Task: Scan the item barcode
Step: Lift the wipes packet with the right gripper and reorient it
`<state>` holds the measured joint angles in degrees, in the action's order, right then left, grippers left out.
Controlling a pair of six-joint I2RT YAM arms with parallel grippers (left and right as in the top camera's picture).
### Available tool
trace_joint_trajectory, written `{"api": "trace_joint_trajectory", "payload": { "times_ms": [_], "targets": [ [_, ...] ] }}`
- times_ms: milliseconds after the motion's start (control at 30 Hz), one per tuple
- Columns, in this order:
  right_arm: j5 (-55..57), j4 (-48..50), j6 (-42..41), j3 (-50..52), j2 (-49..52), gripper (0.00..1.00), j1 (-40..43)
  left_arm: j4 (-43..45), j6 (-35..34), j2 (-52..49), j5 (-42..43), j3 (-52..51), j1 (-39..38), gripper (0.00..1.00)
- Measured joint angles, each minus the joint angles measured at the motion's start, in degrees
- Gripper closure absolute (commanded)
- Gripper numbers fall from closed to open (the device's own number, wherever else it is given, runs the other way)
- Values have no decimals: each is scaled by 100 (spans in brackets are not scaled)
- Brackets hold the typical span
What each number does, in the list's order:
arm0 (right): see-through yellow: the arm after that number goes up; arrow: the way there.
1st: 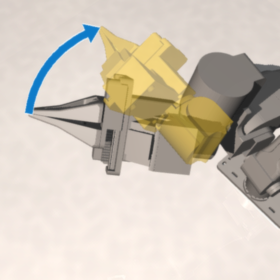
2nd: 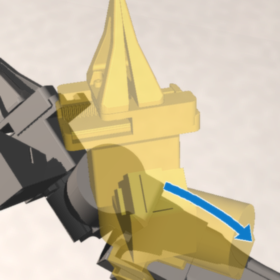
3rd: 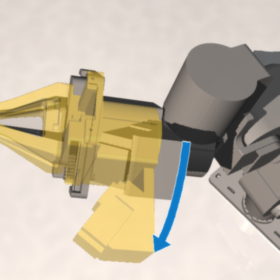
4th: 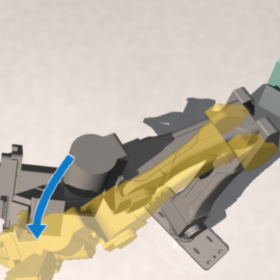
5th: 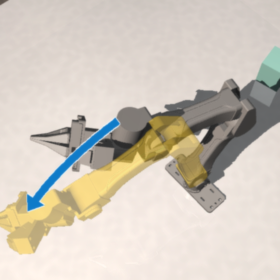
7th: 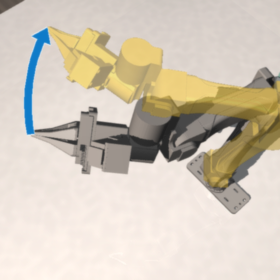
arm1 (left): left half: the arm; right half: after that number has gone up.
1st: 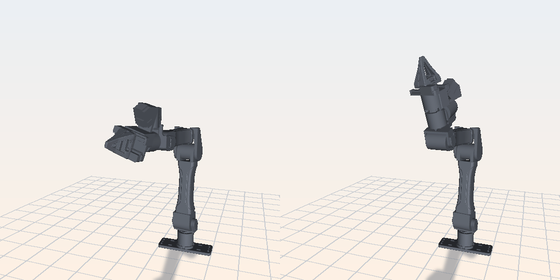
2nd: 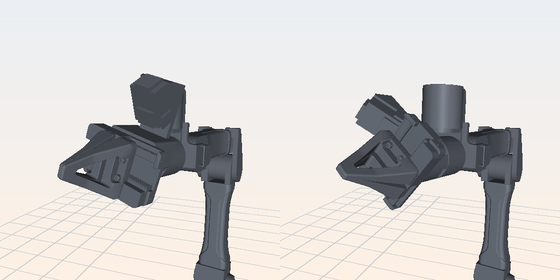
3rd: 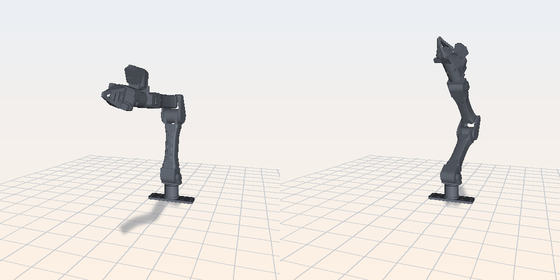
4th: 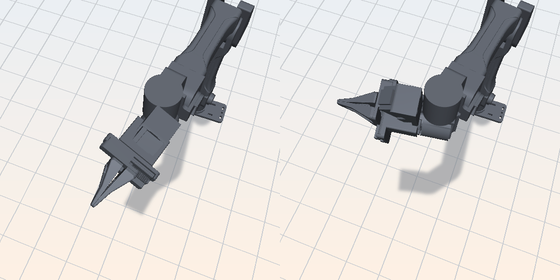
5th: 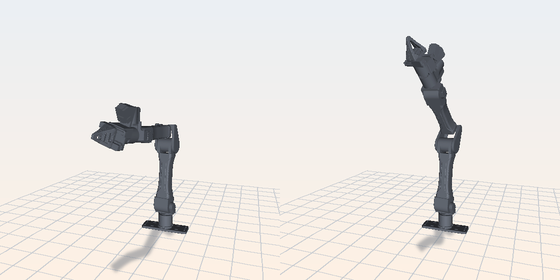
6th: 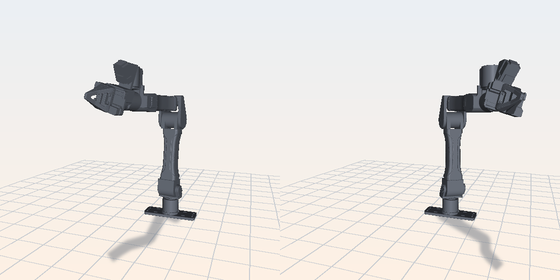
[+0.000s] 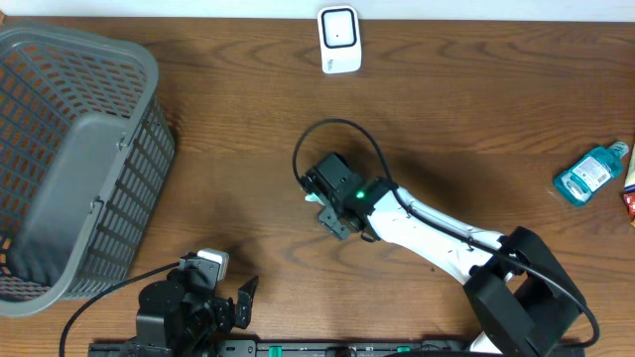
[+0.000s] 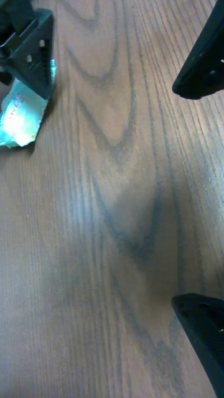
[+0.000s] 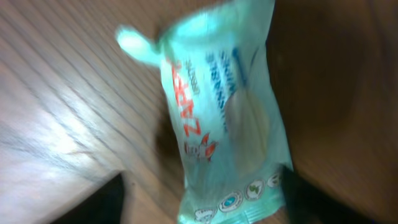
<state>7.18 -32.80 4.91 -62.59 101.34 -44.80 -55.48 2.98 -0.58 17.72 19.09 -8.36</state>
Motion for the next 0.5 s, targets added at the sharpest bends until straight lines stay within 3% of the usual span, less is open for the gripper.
{"api": "trace_joint_trajectory", "payload": {
  "times_ms": [167,367,467,500],
  "targets": [
    [37,170,-157,-317,-4,1,-83,2,0,0,0,0,0,1],
    [826,1027,-179,396,129,9,-308,0,0,0,0,0,0,1],
    [1419,1106,-229,575,205,23,-516,2,0,0,0,0,0,1],
    [1534,1150,-232,586,216,35,-586,0,0,0,0,0,0,1]
  ]
}}
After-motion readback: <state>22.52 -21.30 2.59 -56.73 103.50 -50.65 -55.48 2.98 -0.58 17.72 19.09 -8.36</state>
